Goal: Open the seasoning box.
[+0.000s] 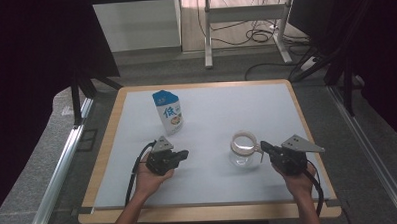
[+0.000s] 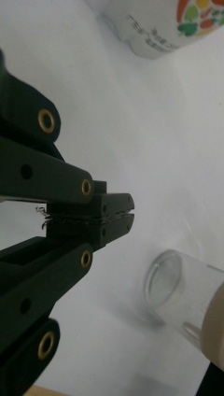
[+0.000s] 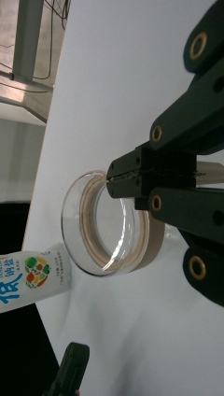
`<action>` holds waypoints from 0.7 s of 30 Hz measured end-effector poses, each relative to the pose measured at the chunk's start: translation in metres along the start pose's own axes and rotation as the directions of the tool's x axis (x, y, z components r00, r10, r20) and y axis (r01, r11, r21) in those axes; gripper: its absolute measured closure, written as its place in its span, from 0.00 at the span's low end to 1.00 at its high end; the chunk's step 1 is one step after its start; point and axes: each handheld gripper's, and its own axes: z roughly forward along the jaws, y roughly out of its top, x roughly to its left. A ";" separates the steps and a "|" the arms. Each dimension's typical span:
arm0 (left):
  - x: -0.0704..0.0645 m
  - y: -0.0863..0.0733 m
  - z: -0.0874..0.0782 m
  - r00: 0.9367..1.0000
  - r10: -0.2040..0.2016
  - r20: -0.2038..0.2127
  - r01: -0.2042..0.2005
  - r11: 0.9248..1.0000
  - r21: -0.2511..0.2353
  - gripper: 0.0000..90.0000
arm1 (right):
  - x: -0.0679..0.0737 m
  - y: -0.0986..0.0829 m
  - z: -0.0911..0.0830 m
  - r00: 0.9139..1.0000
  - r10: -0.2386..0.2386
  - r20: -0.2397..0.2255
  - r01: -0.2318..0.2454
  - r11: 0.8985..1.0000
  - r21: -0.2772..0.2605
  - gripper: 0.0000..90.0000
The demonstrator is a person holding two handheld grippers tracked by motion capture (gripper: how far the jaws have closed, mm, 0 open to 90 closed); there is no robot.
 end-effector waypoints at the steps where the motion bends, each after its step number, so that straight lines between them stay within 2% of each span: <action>1: -0.001 0.002 0.001 1.000 0.005 0.002 -0.005 1.000 0.001 0.99 | 0.000 0.000 0.000 1.000 -0.001 0.000 0.001 1.000 0.000 1.00; 5: -0.006 0.007 0.007 1.000 0.018 0.019 -0.018 1.000 0.006 1.00 | 0.000 0.000 -0.001 1.000 0.002 0.002 -0.002 1.000 0.001 1.00; 7: -0.009 0.009 0.010 0.999 0.023 0.023 -0.023 1.000 0.006 1.00 | -0.001 -0.002 0.001 1.000 -0.014 0.027 0.013 0.999 0.031 1.00; 9: -0.010 0.011 0.011 0.999 0.026 0.026 -0.026 1.000 0.006 1.00 | -0.004 -0.006 0.001 1.000 0.013 0.016 -0.013 1.000 0.006 1.00; 10: -0.010 0.011 0.012 0.999 0.025 0.029 -0.025 1.000 0.004 0.99 | -0.005 -0.005 -0.001 0.999 0.011 0.037 -0.011 1.000 -0.007 1.00; 13: -0.010 0.011 0.013 0.999 0.027 0.028 -0.027 1.000 0.009 0.99 | -0.003 0.001 -0.002 0.999 -0.006 0.032 0.006 1.000 -0.024 1.00; 16: -0.010 0.010 0.014 0.999 0.026 0.031 -0.026 1.000 0.011 0.99 | -0.002 0.002 0.001 0.999 -0.018 0.030 0.018 1.000 -0.017 1.00; 21: -0.009 0.008 0.013 0.999 0.023 0.029 -0.024 1.000 0.015 0.99 | -0.002 0.000 0.004 1.000 -0.012 0.023 0.013 1.000 -0.012 1.00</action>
